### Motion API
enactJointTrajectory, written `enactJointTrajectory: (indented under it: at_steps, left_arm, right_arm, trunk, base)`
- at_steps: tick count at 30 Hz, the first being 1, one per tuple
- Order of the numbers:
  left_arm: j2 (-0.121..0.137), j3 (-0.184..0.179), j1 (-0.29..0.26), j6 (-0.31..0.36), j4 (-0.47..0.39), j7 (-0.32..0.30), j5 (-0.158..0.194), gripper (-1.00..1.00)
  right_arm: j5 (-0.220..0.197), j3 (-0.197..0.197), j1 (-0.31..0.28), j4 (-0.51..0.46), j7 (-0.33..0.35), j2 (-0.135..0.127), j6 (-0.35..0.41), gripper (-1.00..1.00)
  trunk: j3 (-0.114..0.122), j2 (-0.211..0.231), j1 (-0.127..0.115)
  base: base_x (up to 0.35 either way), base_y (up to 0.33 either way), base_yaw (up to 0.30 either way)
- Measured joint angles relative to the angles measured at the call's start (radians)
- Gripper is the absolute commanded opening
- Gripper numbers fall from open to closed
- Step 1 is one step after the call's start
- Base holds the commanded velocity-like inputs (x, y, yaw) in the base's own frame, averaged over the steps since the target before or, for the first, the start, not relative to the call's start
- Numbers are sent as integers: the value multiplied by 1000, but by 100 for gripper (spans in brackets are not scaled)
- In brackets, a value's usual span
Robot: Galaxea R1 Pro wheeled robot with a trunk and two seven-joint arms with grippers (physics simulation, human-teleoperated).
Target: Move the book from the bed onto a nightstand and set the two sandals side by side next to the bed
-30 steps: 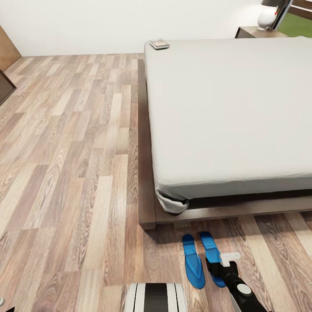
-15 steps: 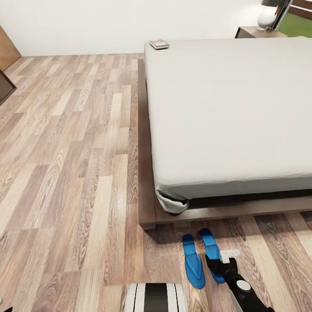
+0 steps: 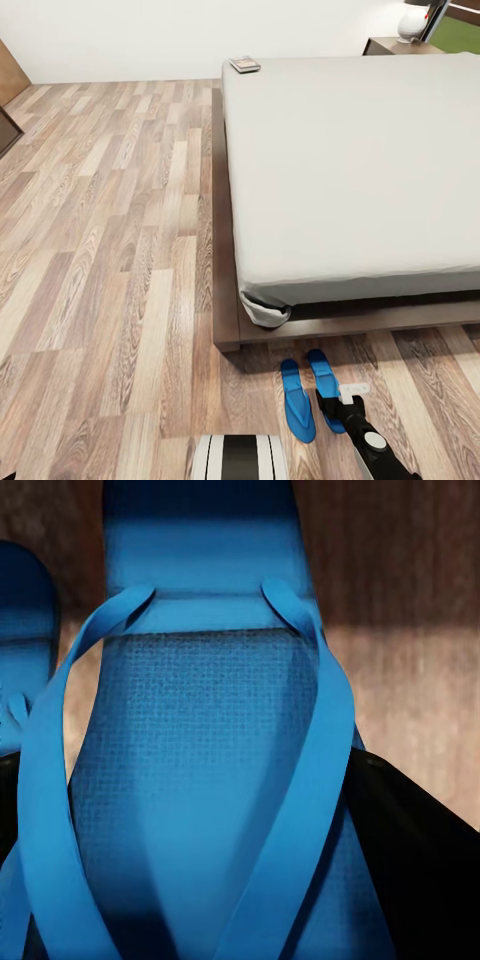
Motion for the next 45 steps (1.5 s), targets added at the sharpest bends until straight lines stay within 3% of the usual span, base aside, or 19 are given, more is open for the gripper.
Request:
enactJointTrajectory:
  at_steps: [5,10,23,45]
  left_arm:
    - [0,0,0,-1,0,-1,0,100]
    - [0,0,0,0,0,-1,-1,100]
    - [21,0,0,0,1,-1,-1,100]
    - [23,0,0,0,0,-1,-1,100]
  right_arm:
    - [0,0,-3,-1,0,1,-2,-100]
    - [0,0,-6,-1,0,1,-7,-100]
    - [1,0,-23,-1,0,-6,-28,-100]
    - [3,-1,-36,43,0,-8,-75,-100]
  trunk:
    - [0,0,0]
    - [-19,-1,2]
    - [-19,-1,2]
    - [-31,-2,4]
  base:
    - [0,0,0]
    - [0,0,0]
    - [0,0,0]
    - [0,0,0]
